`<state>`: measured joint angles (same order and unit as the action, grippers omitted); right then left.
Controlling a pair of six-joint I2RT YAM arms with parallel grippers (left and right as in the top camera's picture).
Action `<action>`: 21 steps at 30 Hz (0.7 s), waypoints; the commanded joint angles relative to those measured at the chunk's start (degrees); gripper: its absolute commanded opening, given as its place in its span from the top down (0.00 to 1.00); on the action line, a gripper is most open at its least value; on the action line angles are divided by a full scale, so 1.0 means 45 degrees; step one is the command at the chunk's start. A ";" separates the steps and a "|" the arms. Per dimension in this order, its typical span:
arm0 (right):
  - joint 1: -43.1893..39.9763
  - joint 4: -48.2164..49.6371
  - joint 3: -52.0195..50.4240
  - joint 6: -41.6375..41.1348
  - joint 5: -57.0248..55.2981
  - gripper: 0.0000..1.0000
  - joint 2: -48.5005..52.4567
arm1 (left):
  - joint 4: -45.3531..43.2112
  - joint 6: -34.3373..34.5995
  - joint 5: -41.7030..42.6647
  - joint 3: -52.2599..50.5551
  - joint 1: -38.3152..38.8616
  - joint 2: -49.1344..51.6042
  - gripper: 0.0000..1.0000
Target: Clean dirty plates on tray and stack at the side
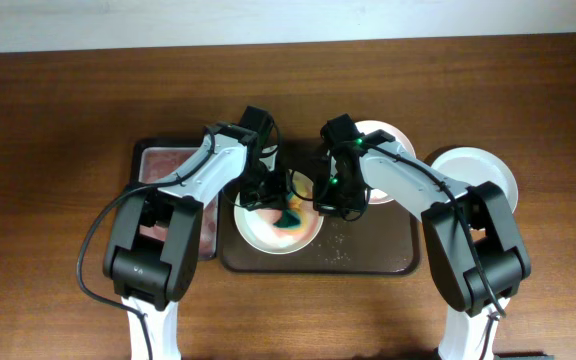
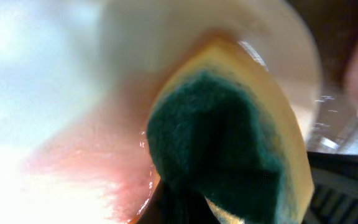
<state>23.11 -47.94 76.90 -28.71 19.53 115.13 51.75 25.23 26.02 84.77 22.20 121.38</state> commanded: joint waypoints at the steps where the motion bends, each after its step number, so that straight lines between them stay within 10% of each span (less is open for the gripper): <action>1: -0.0083 -0.0112 0.0029 -0.0155 -0.0078 0.96 -0.0049 | 0.0680 0.0243 -0.4522 -0.0296 -0.0136 0.0296 1.00; 8: -0.0073 -0.0272 0.0029 -0.0155 -0.0151 0.95 -0.0049 | 0.0957 -0.0253 -0.5212 -0.0015 -0.0136 -0.1443 1.00; 10: -0.0058 -0.0267 0.0029 -0.0151 -0.0151 0.61 -0.0049 | 0.1005 -0.1020 -0.4546 0.0044 -0.0136 -0.2438 1.00; 11: -0.0058 -0.0262 0.0029 -0.0010 -0.0151 0.59 -0.0049 | 0.1015 -0.1253 -0.4362 0.0044 -0.0136 -0.3060 1.00; 21: 0.0126 0.0291 -0.0141 -0.0010 -0.0053 0.68 -0.0049 | 0.1656 -0.1928 -0.5435 0.0005 -0.1554 -0.4133 1.00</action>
<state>23.14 -47.51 76.64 -28.60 19.59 115.13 58.98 17.85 5.87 84.86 16.75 102.76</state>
